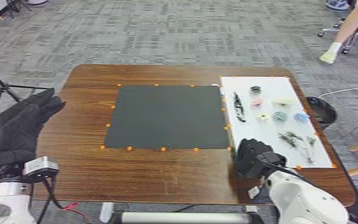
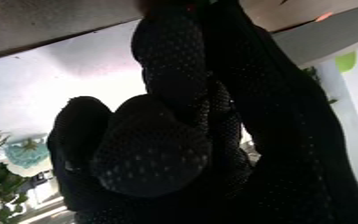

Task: Arrange flowers

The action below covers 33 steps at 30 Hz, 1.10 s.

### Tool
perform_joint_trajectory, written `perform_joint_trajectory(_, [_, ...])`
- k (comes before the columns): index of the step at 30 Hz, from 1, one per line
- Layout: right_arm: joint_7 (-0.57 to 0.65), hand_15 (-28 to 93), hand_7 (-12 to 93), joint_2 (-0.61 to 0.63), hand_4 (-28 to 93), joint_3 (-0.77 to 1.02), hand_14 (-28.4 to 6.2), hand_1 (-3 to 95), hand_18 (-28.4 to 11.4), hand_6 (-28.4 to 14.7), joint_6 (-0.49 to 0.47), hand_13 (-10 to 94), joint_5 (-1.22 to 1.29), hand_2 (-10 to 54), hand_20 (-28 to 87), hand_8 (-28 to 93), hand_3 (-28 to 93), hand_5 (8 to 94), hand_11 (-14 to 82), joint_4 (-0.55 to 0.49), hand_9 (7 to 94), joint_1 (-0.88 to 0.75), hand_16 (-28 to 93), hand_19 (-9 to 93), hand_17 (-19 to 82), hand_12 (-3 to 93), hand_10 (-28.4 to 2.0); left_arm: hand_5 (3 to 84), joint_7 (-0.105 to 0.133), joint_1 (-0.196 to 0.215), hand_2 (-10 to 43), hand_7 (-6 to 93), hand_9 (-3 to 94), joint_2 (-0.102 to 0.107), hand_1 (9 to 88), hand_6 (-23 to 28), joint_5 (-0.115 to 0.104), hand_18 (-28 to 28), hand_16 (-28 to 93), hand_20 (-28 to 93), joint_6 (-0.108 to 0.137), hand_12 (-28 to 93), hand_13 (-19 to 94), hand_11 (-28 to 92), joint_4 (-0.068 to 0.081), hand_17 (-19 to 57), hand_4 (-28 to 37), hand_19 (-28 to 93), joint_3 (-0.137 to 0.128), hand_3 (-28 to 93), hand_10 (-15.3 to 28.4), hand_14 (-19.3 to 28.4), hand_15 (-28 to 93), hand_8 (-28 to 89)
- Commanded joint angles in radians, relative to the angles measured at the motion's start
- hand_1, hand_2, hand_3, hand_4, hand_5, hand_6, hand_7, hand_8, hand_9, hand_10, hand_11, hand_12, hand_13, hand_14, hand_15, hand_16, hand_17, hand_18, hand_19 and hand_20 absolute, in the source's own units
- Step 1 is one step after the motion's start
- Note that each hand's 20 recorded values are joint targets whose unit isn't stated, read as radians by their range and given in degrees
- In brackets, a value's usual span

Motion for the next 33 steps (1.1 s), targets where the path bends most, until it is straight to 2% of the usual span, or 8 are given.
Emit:
perform_joint_trajectory(1, [-0.002,62,29,-0.002,5,0.046,0.4,58.0,-11.7,-3.2,0.068,94,0.034,-9.5,45,27,54,78.7,34.9,0.008,92.9,0.039,24,93,67,30.7,-10.2,49.7,-0.003,-0.001,-4.0,11.3,47.7,0.003,32.3,4.9,0.0,13.3,0,21,-0.005,12,37,20,0.002,6.9,-17.8,13,0.002,67,15.1,19.4,24,-6])
perform_joint_trajectory(15, [-0.013,63,30,-0.003,5,0.077,0.3,57.6,-11.7,-3.3,0.128,94,0.072,-9.5,46,27,55,78.3,36.0,-0.016,92.8,0.082,24,93,68,30.0,-10.2,49.8,0.004,-0.012,-4.0,11.3,47.8,0.01,32.4,4.9,0.0,13.4,0,21,-0.005,12,37,20,0.009,7.0,-17.8,13,0.002,66,15.2,19.4,24,-6])
perform_joint_trajectory(20, [-0.005,63,31,-0.013,5,0.048,0.4,57.5,-11.8,-3.4,0.147,94,0.18,-9.5,46,27,55,78.4,36.1,-0.01,92.8,0.152,24,93,68,30.1,-10.2,49.8,0.0,-0.011,-4.0,11.3,47.7,0.037,32.4,4.9,-0.018,13.4,0,21,0.006,12,37,21,0.03,7.0,-17.8,13,0.007,66,15.1,19.4,24,-6])
perform_joint_trajectory(24, [0.002,63,31,-0.023,5,-0.021,0.3,57.5,-11.8,-3.4,0.159,94,0.256,-9.5,46,27,56,78.4,36.1,0.013,92.9,0.259,24,93,68,29.9,-10.3,49.7,0.008,-0.026,-4.1,11.4,47.8,0.094,32.3,4.9,-0.035,13.4,0,21,0.031,12,37,20,0.069,7.0,-17.8,13,0.008,67,15.1,19.4,24,-6])
perform_joint_trajectory(26, [0.014,63,31,-0.028,5,-0.063,0.3,57.5,-11.8,-3.4,0.16,94,0.319,-9.5,46,27,56,78.4,36.1,0.031,92.9,0.325,23,93,68,29.8,-10.3,49.8,0.01,-0.042,-3.0,11.3,47.8,0.137,31.1,4.9,-0.043,13.4,0,21,0.042,12,37,20,0.099,7.0,-18.5,13,0.009,66,15.2,19.4,24,-6])
perform_joint_trajectory(29, [0.023,63,31,-0.041,5,-0.128,0.3,57.6,-11.8,-3.5,0.16,94,0.377,-9.5,46,27,55,78.5,36.2,0.059,93.0,0.416,23,93,68,29.5,-10.2,50.1,0.01,-0.087,-1.8,11.5,47.9,0.195,29.4,4.8,-0.044,13.3,0,20,0.059,12,37,20,0.154,7.0,-19.9,13,0.012,67,15.2,19.5,24,-6])
perform_joint_trajectory(31, [0.024,63,31,-0.057,5,-0.18,0.3,57.6,-11.8,-3.5,0.159,94,0.393,-9.5,46,27,55,78.6,36.3,0.087,93.0,0.484,23,93,68,29.5,-10.2,50.3,0.019,-0.112,-0.4,11.8,48.1,0.23,28.3,4.8,-0.051,13.2,0,20,0.091,12,38,20,0.189,7.1,-21.6,13,0.02,67,15.2,19.4,24,-6])
perform_joint_trajectory(33, [0.026,63,31,-0.079,5,-0.231,0.3,57.7,-11.9,-3.5,0.153,94,0.415,-9.5,46,27,55,78.6,36.3,0.115,93.1,0.545,23,93,68,29.5,-10.3,50.5,0.023,-0.141,0.5,12.1,48.2,0.248,27.5,4.6,-0.048,13.2,0,20,0.099,12,38,20,0.233,7.1,-23.9,12,0.022,68,15.1,19.3,24,-7])
